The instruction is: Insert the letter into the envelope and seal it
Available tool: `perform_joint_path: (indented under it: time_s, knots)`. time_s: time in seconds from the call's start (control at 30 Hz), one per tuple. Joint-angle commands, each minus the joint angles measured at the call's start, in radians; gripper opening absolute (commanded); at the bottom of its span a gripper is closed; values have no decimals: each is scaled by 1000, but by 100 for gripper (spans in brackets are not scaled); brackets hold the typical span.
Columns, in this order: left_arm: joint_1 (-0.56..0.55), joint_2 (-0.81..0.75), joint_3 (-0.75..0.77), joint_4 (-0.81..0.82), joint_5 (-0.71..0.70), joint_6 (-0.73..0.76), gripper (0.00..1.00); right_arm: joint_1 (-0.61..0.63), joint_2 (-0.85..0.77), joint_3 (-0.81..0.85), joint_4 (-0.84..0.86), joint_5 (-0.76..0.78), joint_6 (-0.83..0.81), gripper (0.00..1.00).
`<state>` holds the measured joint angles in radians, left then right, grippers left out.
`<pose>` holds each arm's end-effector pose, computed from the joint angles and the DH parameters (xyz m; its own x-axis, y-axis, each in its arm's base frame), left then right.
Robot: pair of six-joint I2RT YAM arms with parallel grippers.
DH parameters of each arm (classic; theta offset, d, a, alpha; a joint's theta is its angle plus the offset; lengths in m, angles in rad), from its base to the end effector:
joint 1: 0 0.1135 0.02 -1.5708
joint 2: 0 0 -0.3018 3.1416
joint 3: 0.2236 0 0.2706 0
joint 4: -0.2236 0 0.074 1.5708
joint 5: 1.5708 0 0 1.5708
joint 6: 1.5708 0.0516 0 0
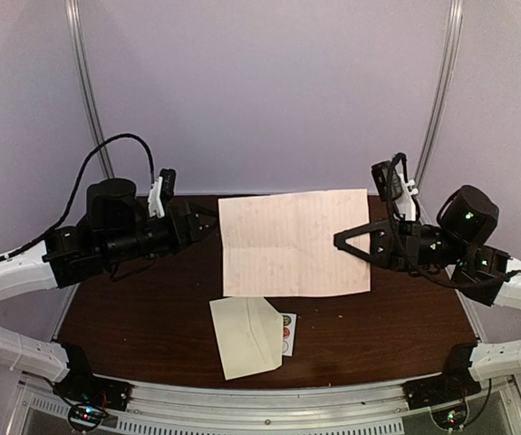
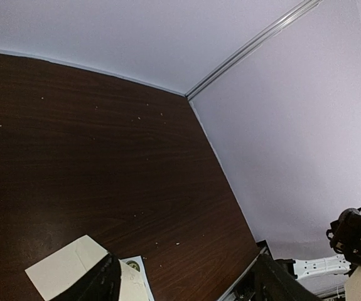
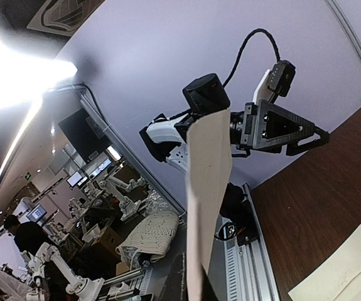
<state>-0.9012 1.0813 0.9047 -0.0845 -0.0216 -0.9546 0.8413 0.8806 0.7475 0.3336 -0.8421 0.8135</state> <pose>0.1683 -0.2108 0.3602 -0.7217 -0.4028 -0.5629 0.3148 0.5333 -0.7852 0.1070 0.1774 0.3923 -0.6237 0.0284 -0.7812 -0.7722 -0.1774 0.6101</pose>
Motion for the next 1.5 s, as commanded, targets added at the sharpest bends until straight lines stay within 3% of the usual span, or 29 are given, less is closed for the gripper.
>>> perform_joint_path:
  time_s: [0.0,0.13,0.3,0.47,0.63,0.97,1.23,1.47]
  knots:
    - [1,8,-12,34,20,-10,74,46,16,49,58,-15,-22,0]
    - [-9,19,-32,162,175,61,75,56,13,46,84,22,-25,0]
    - [-111,65,13,328,354,187,75,56,29,40,-23,168,-62,0]
    - [-170,116,42,433,443,211,75,56,52,4,10,211,-26,0]
    - [-187,140,18,542,468,182,75,56,51,0,-5,229,-23,0]
    - [-200,184,39,567,468,171,74,56,64,4,8,189,-19,0]
    - [-209,238,78,594,492,171,63,58,86,7,26,137,-9,0]
    - [-209,240,76,602,499,171,47,57,83,7,22,144,-14,0]
